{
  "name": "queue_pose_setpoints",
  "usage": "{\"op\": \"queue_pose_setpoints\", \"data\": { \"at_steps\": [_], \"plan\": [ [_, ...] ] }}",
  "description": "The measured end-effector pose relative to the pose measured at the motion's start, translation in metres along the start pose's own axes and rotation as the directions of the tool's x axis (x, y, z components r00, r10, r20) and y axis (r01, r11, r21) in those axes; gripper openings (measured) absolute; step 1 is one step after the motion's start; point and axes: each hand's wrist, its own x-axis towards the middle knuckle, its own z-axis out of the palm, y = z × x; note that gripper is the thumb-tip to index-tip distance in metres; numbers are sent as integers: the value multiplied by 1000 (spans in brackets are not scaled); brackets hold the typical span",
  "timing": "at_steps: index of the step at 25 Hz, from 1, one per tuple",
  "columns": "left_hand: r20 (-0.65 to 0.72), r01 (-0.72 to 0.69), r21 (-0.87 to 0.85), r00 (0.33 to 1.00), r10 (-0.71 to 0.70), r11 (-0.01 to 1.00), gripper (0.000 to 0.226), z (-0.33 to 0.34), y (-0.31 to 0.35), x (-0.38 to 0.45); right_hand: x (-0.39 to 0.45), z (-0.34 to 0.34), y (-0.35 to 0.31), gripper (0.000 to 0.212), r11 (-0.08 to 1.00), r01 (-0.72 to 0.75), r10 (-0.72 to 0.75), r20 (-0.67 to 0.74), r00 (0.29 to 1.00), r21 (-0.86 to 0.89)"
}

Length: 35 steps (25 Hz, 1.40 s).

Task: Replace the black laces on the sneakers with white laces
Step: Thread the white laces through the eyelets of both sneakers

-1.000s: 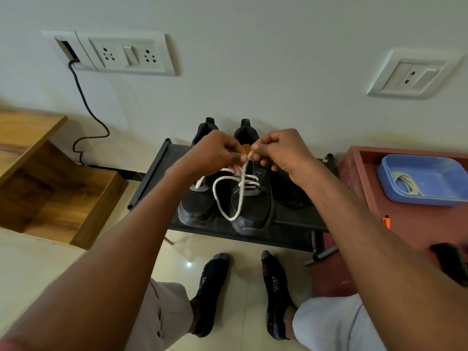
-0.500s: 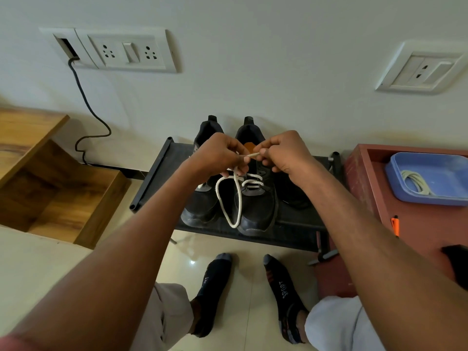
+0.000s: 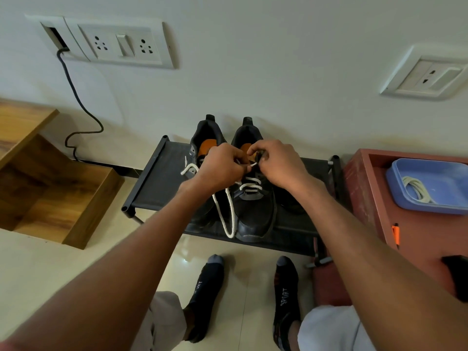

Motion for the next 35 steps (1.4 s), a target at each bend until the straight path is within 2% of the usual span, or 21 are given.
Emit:
{"op": "queue_pose_setpoints", "data": {
  "at_steps": [2, 3, 8, 10, 16, 24, 26, 30, 35],
  "plan": [
    [-39, -50, 103, 998, 54, 993, 10, 4, 2, -2, -2, 2, 1, 47, 980, 40, -35, 26, 999, -193],
    [-54, -67, 159, 996, 77, 985, 13, 7, 3, -3, -2, 3, 3, 48, 976, 44, -38, 34, 999, -211],
    [-57, -5, 429, 998, 32, 903, 22, 16, 14, -4, 3, -6, 13, 43, 996, -29, 31, 16, 999, -79],
    [-30, 6, 465, 999, 10, 886, 22, 18, 18, -4, 4, -10, 14, 42, 997, -41, 43, 16, 999, -67],
    [-11, 31, 338, 1000, -28, 941, 26, 22, 19, -2, 5, -9, 15, 40, 997, -37, 38, 16, 999, -61],
    [60, 130, 148, 988, -141, 980, 13, 19, 10, 5, 7, -10, 16, 43, 998, -57, 56, 47, 997, 6],
    [77, 152, 85, 984, -159, 985, 17, 19, 9, 7, 8, -10, 18, 44, 998, -61, 59, 55, 997, 26],
    [52, 170, 100, 983, -176, 980, 30, 28, 12, 8, 9, -10, 20, 43, 996, -81, 79, 43, 996, 32],
    [74, 171, 109, 981, -179, 979, 27, 30, 13, 10, 10, -9, 20, 42, 993, -97, 94, 38, 995, 75]
  ]
}}
